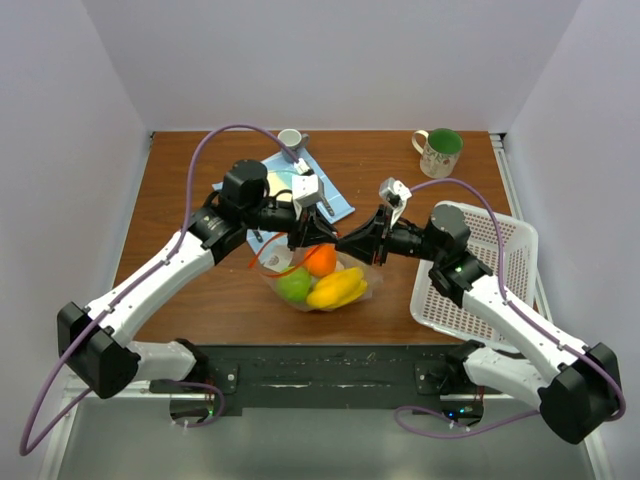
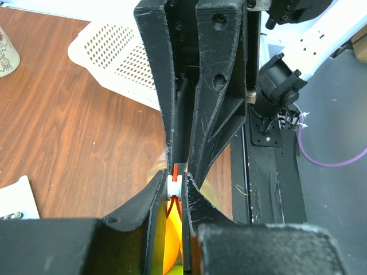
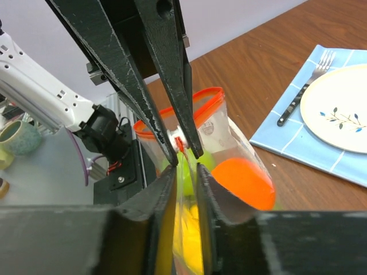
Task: Place the food in the zip-top bag and seal the zipper
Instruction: Adjust the zipper food storage bag at the center of the board, then zip the zipper food storage bag at the center of the board.
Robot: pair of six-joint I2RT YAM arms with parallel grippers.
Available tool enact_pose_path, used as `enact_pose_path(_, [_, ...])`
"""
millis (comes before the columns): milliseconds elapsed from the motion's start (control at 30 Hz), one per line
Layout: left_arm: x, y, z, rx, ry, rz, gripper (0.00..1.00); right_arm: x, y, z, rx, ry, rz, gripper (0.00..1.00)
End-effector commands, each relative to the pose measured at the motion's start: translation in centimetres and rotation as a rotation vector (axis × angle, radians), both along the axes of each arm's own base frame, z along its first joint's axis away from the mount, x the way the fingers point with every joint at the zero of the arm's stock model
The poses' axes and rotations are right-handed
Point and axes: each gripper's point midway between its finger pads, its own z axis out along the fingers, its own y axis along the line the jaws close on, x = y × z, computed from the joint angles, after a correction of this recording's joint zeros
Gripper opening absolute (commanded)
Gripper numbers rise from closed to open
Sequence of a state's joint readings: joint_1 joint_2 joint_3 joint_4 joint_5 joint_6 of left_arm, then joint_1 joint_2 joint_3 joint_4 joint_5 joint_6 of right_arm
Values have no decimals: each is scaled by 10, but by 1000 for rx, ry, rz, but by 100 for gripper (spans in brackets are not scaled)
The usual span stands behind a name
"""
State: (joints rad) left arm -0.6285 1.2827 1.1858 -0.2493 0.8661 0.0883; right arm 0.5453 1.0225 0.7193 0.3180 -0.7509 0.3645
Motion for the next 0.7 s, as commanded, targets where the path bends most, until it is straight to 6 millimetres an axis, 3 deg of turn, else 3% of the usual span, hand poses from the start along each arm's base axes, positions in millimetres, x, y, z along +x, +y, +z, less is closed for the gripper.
enact_pose_path(0, [4, -5, 29, -71, -58, -12, 0, 4, 2, 14, 41, -42, -20, 12])
enact_pose_path(100, [6, -5, 27, -65, -57, 0, 0, 7, 0, 12, 37, -38, -50, 0])
enact_pose_path(233, [8, -4, 26, -61, -66, 15, 17, 7, -4, 10, 39, -32, -75, 0])
enact_pose_path(400, [12, -4, 24, -59, -75, 30, 28, 6, -6, 8, 29, -28, -86, 0])
enact_pose_path(433, [13, -4, 24, -58, -74, 35, 35, 6, -6, 8, 29, -27, -87, 0])
enact_pose_path(533, [15, -3, 26, -58, -81, 48, 46, 7, -8, 9, 28, -28, -97, 0])
enact_pose_path(667, [17, -2, 25, -47, -83, 64, 46, 8, -8, 8, 26, -24, -106, 0])
